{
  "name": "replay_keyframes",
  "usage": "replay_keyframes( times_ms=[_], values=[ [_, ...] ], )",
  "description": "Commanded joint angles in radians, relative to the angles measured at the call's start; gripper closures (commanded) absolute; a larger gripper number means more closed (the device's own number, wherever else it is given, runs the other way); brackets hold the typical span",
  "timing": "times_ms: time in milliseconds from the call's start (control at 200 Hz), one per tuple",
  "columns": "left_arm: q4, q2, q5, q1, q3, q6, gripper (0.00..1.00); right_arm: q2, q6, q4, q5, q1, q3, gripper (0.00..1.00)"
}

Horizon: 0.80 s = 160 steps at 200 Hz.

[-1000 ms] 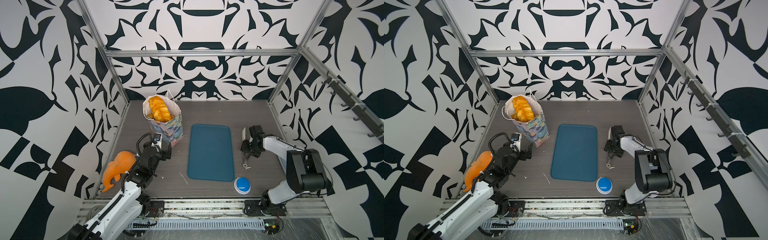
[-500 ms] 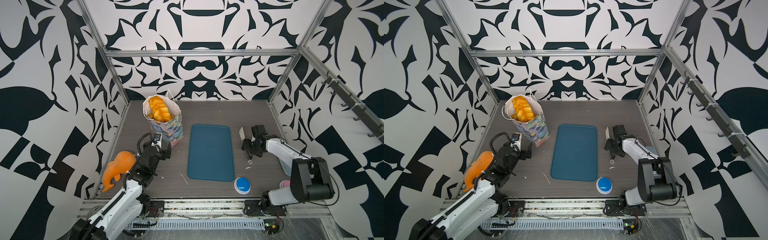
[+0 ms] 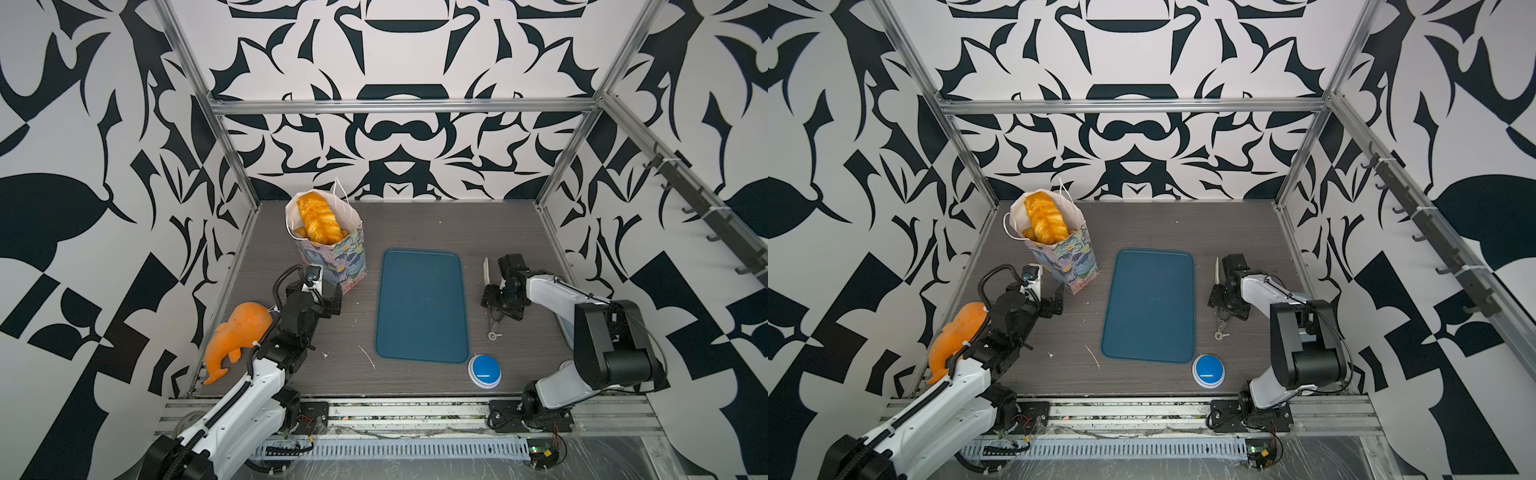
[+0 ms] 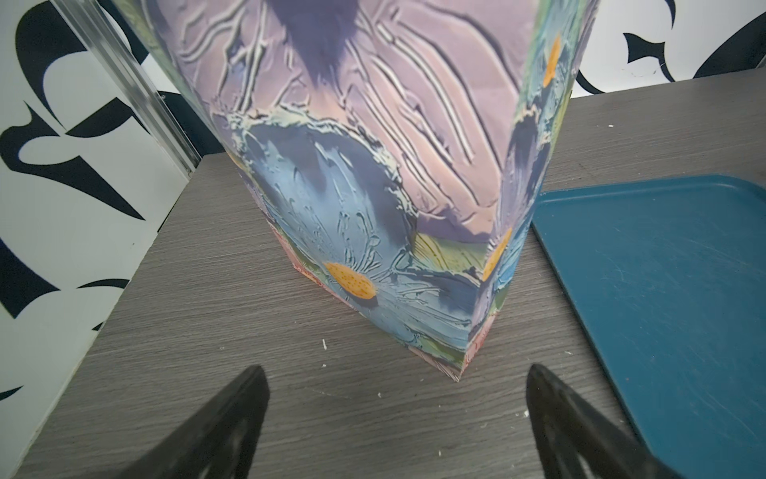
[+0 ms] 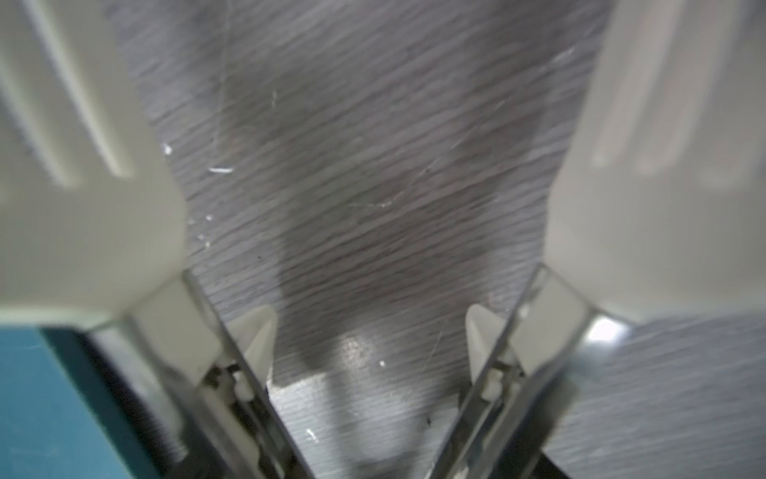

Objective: Place the fake bread into the paper bag

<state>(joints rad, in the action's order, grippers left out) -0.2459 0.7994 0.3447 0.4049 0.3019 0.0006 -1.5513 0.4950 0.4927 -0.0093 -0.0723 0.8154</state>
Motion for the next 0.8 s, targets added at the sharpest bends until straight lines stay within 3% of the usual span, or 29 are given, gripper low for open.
replay_keyframes(
  times_ms=[0,220,255,430,450,465,795],
  values=[
    [-0.031,-0.009,0.014,-0.005,-0.015,0.003,0.01,-0.009,0.005,-0.009,0.005,0.0,0.011,0.25],
    [-0.035,-0.007,0.021,-0.005,-0.017,0.002,0.01,0.039,0.007,0.001,0.028,-0.002,0.002,0.23],
    [-0.04,-0.003,0.021,-0.006,-0.017,0.002,0.01,0.046,0.004,0.005,0.026,-0.003,0.004,0.13],
    [-0.062,0.028,0.033,-0.009,-0.011,0.006,0.01,0.079,-0.004,0.019,0.035,-0.005,0.002,0.12],
    [-0.065,0.031,0.033,-0.009,-0.011,0.006,0.01,0.083,-0.004,0.02,0.036,-0.006,-0.001,0.02],
    [-0.067,0.034,0.034,-0.009,-0.011,0.007,0.01,0.086,-0.004,0.019,0.037,-0.006,-0.002,0.0],
    [-0.123,0.103,0.039,-0.032,0.001,0.024,0.01,0.231,-0.015,0.015,0.079,-0.017,-0.022,0.0]
  ],
)
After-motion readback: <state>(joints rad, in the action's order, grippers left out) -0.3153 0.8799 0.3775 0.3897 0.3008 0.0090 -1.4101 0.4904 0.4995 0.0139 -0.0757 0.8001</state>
